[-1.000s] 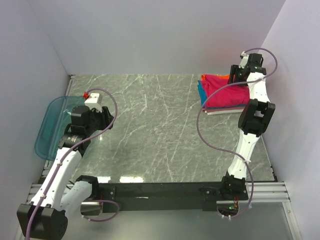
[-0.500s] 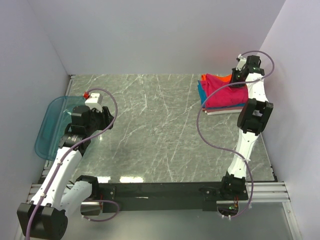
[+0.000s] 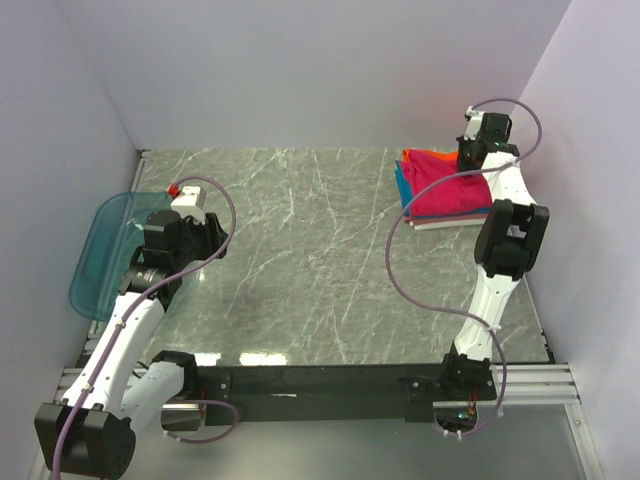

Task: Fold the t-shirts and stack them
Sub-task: Neatly place the folded tshirt to the corner

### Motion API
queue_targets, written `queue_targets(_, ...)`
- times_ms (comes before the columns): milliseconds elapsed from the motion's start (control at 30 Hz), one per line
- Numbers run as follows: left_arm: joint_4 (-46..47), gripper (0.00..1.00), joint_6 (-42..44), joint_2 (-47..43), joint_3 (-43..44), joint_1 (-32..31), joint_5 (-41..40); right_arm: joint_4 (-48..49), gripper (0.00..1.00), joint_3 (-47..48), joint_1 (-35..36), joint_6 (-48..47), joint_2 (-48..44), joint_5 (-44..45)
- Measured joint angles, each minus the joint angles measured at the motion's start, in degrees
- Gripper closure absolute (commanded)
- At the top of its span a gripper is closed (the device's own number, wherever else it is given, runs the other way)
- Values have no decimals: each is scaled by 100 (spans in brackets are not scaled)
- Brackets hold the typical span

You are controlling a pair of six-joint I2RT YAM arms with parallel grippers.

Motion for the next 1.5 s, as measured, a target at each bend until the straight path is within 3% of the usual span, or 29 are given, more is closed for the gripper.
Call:
queue_targets(233, 0, 45, 0, 11, 0, 0, 0, 879, 100, -184, 216, -166, -341, 890)
queue_targets(467, 0, 45, 0, 109, 0, 0, 0, 1119, 100, -116, 208, -280, -243, 1414)
queue_targets(500, 0, 45, 0, 111, 0, 0, 0, 1161, 95, -87, 208, -302, -192, 1469)
queue_targets(567, 0, 45, 0, 111, 0, 0, 0, 1161, 75, 48, 208, -332, -63, 1537)
queue_targets(600, 0, 45, 0, 111, 0, 0, 0, 1128, 57, 186, 208, -348, 44, 1574)
queue_targets(733, 0, 45, 0, 136, 0, 0, 2, 1032, 38, 970, 208, -483, 601, 1729)
queue_targets(933, 0, 45, -2, 175, 0, 0, 2, 1032, 35, 1099, 210, -483, 713, 1766)
queue_targets(1167, 0, 45, -2, 175, 0, 0, 2, 905, 34, -111, 291, -675, -299, 339)
queue_targets(1300, 0, 45, -4, 170, 0, 0, 2, 531, 33, 35, 520, -704, -520, -511)
queue_targets(1500, 0, 45, -2, 146, 0, 0, 0, 348, 33, -76, 1060, -592, -487, -535)
